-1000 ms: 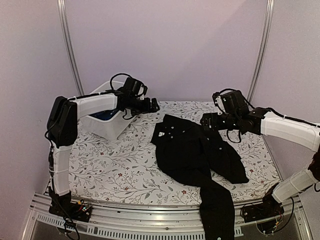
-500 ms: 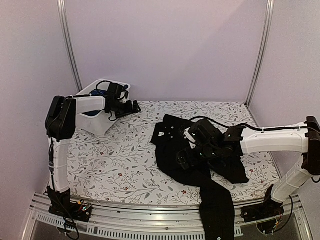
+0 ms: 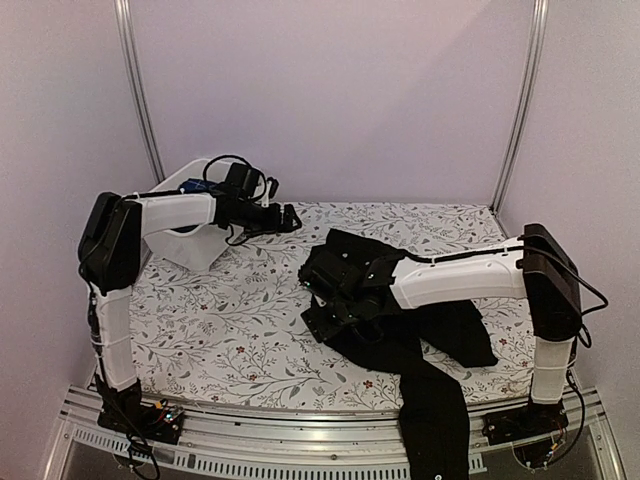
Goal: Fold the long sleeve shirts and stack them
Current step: Move the bin to the corner of the board, then pick up the crumpled shirt from the center of the board.
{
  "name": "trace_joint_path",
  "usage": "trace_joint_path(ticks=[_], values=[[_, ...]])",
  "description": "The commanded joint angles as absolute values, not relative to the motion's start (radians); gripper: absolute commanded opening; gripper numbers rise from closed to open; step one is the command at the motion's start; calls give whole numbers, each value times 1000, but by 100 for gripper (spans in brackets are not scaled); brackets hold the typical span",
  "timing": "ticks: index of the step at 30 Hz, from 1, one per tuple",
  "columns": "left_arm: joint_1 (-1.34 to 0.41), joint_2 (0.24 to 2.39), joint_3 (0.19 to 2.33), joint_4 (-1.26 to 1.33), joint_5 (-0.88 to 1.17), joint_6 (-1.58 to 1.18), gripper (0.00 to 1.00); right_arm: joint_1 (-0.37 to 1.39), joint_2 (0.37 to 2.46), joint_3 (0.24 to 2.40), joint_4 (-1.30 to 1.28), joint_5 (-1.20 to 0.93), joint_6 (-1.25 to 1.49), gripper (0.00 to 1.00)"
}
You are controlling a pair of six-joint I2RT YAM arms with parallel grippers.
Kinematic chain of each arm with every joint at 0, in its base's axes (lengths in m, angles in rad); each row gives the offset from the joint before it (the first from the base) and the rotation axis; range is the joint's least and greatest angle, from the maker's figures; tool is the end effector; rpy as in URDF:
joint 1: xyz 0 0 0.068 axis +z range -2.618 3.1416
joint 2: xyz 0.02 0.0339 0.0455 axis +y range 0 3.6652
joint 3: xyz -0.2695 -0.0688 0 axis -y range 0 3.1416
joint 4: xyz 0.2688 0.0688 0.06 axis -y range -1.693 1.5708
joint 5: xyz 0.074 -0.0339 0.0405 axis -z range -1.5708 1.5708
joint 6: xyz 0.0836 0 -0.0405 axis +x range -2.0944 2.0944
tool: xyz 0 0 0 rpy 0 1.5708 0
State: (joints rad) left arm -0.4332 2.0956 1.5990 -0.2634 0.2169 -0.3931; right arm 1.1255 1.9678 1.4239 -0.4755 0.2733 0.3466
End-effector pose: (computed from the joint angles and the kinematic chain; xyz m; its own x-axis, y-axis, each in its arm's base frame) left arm 0.4760 -0.2400 0.1642 -0.7889 -0.0473 -0.6128 0.2699 0.8690 -0.4146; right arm 0.2212 0.4110 0.1427 -0.6196 -0.5388 -0.5708 -0.6354 0.7712 -0.0383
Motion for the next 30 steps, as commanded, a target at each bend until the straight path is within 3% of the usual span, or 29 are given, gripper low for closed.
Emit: trace_joint_path(ticks=[1,9,11,13,17,30], values=[[-444,1978,1531,-219,228,-387,100,1122,2061,1488,-496,266,350,69],[-450,1852,1404,-179,229,-378,100,1081,2154,1499,-480,197,379,60],[-450,1832,1369,-164,237,-376,100,1068,2154,1478,-475,186,399,53],[-452,1816,1342,-145,247,-375,100,1056,2145,1448,-462,175,418,41],[-451,1785,1282,-81,257,-372,100,1051,2136,1450,-501,235,424,1],[-490,1802,1184,249,256,-279,100,978,1854,1630,-888,894,439,0]])
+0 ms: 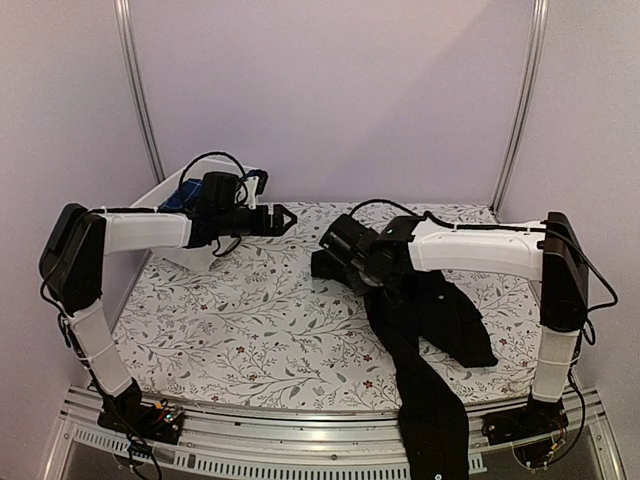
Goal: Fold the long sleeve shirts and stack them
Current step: Pick up the crumpled shirt from the center of the board.
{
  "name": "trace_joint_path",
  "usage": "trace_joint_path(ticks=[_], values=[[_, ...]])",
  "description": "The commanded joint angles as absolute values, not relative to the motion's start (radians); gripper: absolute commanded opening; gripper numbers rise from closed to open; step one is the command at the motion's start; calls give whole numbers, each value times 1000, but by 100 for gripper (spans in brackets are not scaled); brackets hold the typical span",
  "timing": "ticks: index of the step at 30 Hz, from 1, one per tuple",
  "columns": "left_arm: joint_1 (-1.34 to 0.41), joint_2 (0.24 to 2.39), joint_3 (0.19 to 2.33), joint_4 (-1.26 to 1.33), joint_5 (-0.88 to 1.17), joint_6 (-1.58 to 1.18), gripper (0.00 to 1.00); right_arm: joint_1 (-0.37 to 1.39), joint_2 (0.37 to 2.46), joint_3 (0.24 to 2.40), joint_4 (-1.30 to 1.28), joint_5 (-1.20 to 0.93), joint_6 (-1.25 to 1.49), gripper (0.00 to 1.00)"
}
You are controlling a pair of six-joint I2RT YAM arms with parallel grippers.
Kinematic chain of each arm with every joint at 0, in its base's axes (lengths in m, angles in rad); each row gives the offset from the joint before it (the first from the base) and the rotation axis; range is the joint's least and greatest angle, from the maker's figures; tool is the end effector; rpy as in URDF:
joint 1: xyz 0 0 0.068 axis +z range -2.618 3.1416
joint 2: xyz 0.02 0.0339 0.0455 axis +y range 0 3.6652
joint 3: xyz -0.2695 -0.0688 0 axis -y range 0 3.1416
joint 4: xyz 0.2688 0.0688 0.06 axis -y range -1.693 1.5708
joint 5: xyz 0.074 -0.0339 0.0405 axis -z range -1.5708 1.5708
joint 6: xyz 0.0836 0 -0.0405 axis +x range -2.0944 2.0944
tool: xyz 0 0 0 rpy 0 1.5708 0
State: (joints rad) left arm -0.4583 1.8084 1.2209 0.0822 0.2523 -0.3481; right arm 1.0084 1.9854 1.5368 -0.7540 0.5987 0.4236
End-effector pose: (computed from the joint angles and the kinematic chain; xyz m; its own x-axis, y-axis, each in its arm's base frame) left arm 0.4177 -0.2293 0.2014 -0.6210 -0.0619 -0.7813 0.4388 0.7985 -0.4121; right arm 0.2789 0.3541 0.1642 -0.6963 -0.4679 -0.5442 -0.3340 0.8824 -0.3314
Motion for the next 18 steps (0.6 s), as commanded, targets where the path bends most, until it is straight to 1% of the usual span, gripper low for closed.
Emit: trace_joint_path(ticks=[1,5,9,12,15,18], values=[[-493,1804,1169,288,263,-272,99,972,1831,1648,-895,935,435,0],[-495,1819,1111,444,300,-237,95,945,1755,1673,-870,1035,394,0],[-503,1874,1085,538,353,-168,86,929,1698,1677,-807,1081,321,0],[-531,1924,1058,614,380,-84,84,923,1665,1686,-781,1102,290,0],[-565,2001,1098,606,374,-6,83,919,1630,1688,-746,1109,256,0],[-577,2092,1201,569,396,-2,81,913,1604,1690,-713,1111,221,0]])
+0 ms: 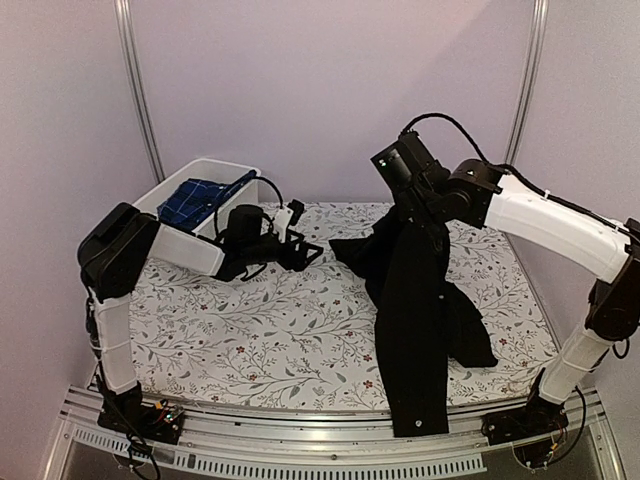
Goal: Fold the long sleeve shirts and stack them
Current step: Pick up the crumpled shirt from the center of the board.
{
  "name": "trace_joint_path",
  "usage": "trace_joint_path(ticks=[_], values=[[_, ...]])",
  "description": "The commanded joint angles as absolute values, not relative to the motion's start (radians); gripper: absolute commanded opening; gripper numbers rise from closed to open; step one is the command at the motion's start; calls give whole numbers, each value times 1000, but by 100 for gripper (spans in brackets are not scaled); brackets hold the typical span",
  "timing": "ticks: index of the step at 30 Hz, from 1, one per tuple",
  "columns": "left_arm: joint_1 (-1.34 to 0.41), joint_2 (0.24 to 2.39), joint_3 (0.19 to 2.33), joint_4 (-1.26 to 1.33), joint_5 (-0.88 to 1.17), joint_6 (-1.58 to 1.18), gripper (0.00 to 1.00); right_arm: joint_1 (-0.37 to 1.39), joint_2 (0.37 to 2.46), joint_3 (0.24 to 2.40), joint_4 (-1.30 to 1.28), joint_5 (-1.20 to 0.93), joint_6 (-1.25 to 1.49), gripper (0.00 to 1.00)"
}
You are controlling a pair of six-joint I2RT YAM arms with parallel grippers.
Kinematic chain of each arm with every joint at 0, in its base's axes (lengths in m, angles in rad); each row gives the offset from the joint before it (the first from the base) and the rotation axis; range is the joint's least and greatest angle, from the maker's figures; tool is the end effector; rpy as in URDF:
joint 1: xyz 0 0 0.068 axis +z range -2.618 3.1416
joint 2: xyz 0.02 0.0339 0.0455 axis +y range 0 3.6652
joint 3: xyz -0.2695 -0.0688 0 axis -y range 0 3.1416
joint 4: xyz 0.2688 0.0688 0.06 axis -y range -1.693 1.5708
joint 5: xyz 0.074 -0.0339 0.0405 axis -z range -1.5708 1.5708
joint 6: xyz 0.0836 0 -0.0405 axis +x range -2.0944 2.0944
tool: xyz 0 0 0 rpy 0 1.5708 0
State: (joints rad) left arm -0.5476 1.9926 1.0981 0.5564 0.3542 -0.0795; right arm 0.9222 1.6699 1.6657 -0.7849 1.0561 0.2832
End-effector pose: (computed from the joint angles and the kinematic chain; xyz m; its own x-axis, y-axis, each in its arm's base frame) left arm 0.4025 -0.2794 0.1367 -0.3433 0.1221 -0.9313 0.7428 0.6421 -0.1896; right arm 0.2977 0.2723 0.3588 -0.4178 -0.3234 -0.8490 0.0988 0.9128 -0.3963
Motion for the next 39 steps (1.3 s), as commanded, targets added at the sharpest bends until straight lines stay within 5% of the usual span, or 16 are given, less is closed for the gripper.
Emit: trace_joint_path(ticks=[1,10,31,39], values=[[-577,2127,1267,510,413,-2,78,910,1596,1693,-709,1107,212,0],[-618,2278,1545,303,446,50,72,893,1549,1729,-701,1071,184,0],[-814,2215,1471,149,174,453,81,890,1454,1727,-742,1018,189,0],[-835,2250,1494,314,4,405,80,888,1447,1729,-744,1016,197,0]])
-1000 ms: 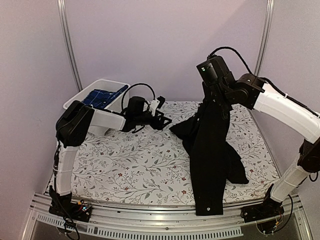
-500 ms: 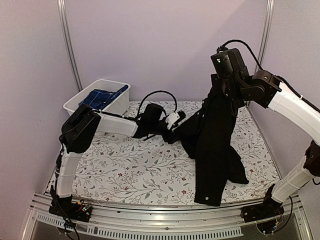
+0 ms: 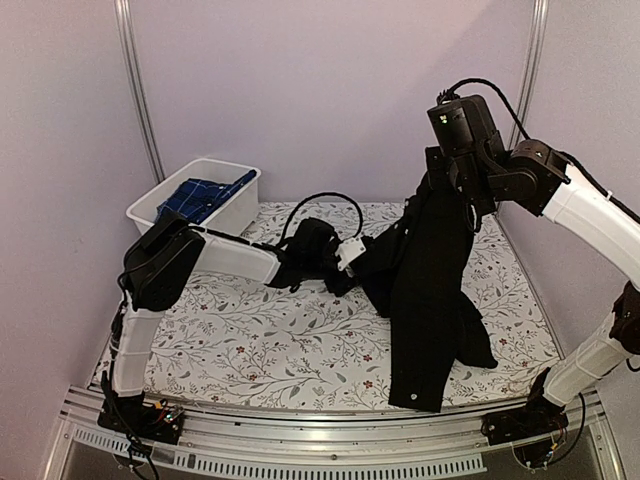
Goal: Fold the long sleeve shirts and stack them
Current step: Pick up the crumpled shirt from the center of the board.
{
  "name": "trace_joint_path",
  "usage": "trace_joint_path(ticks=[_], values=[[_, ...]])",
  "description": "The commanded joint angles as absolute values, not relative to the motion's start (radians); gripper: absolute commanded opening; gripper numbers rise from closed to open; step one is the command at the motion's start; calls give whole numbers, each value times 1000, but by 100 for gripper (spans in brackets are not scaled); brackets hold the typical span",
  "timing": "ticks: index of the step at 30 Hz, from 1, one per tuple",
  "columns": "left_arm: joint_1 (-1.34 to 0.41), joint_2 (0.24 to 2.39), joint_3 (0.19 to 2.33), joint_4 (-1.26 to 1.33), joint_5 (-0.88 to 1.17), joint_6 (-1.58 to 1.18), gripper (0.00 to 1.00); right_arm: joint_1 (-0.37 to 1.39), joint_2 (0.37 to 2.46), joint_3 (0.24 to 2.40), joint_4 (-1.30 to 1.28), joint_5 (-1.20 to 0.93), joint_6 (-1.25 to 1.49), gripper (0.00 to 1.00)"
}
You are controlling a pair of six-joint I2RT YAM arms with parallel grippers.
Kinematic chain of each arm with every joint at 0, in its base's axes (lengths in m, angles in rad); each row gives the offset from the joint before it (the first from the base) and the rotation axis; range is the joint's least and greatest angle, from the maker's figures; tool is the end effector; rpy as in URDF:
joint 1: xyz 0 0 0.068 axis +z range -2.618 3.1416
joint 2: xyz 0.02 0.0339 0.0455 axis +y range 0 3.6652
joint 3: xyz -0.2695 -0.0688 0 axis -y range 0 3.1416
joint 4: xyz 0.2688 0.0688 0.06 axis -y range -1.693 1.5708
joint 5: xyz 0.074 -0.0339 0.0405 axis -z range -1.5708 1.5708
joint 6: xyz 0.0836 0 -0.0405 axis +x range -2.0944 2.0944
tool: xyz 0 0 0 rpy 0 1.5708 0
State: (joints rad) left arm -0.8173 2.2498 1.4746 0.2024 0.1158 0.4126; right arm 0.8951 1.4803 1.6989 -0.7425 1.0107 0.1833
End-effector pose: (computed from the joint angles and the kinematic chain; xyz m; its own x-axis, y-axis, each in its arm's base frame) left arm 0.3728 -0.4115 0.0928 -0.0226 0.6062 -0.7950 0.8732 0.3992 0.2796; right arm 0.2726 0.2269 0.4395 -0.2996 -0.2189 -0.9286 0.1006 0.9607 -0.2589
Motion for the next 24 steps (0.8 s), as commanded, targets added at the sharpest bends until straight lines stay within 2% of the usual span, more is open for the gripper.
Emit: trace_joint_path(ticks=[1,3,5,8,11,17,24], values=[[-837,2253,1492,339,3,397,78,888,1445,1729,-744,1018,198,0],[-845,2259,1492,379,3,379,72,884,1444,1730,-744,1025,197,0],[-857,2257,1492,410,3,368,61,877,1443,1732,-742,1023,199,0],[-866,2222,1448,496,-74,346,27,866,1437,1728,-726,1016,196,0],[-865,2153,1382,571,-139,322,1,859,1432,1715,-703,1013,184,0],[-862,1953,1298,595,-213,311,0,846,1404,1696,-635,1024,134,0],[-877,1646,1326,401,-181,282,0,844,1285,1622,-456,1086,-17,0]])
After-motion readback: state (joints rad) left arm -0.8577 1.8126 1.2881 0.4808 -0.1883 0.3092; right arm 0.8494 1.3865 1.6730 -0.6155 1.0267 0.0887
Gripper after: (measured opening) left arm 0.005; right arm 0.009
